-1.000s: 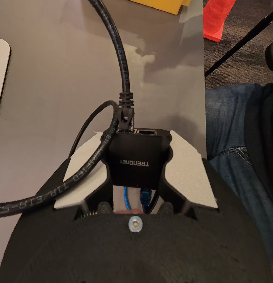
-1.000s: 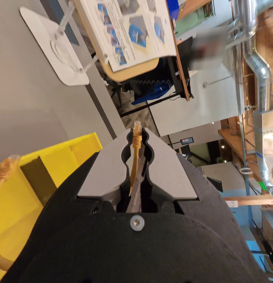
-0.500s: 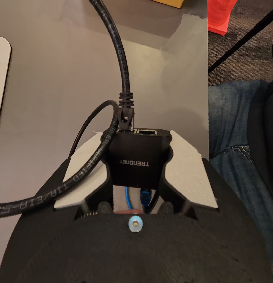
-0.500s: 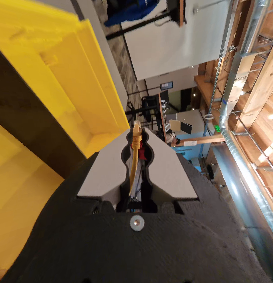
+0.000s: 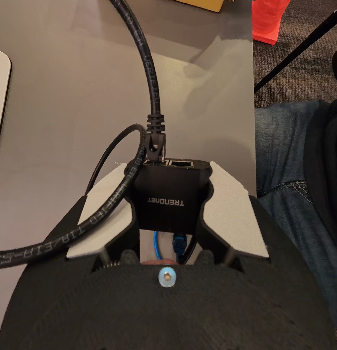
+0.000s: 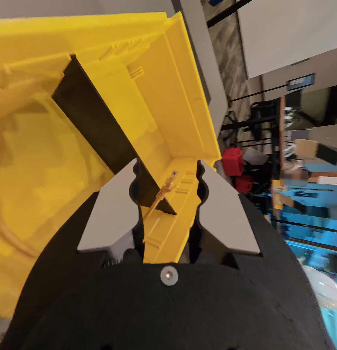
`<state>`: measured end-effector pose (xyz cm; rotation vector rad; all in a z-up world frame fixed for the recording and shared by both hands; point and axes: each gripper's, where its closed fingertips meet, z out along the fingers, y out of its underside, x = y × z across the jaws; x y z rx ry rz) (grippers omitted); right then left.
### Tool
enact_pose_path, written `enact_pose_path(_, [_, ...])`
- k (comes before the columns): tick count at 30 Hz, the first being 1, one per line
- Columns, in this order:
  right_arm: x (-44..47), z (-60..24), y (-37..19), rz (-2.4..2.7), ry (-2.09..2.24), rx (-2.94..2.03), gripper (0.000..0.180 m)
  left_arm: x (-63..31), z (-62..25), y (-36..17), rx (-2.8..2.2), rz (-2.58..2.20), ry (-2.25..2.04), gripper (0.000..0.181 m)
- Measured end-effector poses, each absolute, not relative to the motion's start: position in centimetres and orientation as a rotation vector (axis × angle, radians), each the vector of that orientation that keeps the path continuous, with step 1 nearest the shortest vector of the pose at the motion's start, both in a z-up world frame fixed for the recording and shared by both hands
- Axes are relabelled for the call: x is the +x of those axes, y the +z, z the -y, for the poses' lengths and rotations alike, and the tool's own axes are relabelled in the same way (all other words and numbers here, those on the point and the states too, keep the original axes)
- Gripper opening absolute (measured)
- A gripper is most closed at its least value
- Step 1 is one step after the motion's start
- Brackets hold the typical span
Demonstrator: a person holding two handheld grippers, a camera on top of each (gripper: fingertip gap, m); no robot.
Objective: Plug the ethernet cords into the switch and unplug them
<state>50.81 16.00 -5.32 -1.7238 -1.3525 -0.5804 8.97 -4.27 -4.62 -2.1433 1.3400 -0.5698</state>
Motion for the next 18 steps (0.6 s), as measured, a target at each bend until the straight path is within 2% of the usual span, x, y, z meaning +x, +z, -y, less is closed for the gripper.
enact_pose_path(1, [50.6, -15.8, -5.4, 1.368, -0.538, -1.75, 0.056, 8.9, 4.3, -4.6, -2.143, -1.339, -0.568, 0.075])
enact_pose_path(7, [47.1, -12.8, 0.3, 1.357, -0.366, -1.646, 0.052, 9.1, 4.7, -4.3, -2.131, -1.334, -0.586, 0.075])
enact_pose_path(13, [33.1, -3.2, 4.7, 1.594, 0.002, -1.24, 0.057, 9.8, 5.0, -3.7, -2.113, -1.366, -0.619, 0.075])
enact_pose_path(16, [26.7, 1.3, 4.6, 1.74, 0.119, -1.032, 0.042, 10.3, 5.5, -3.2, -2.086, -1.408, -0.65, 0.075])
enact_pose_path(18, [23.4, 4.1, 4.6, 1.812, 0.268, -0.929, 0.04, 10.6, 6.0, -3.0, -2.066, -1.444, -0.67, 0.075])
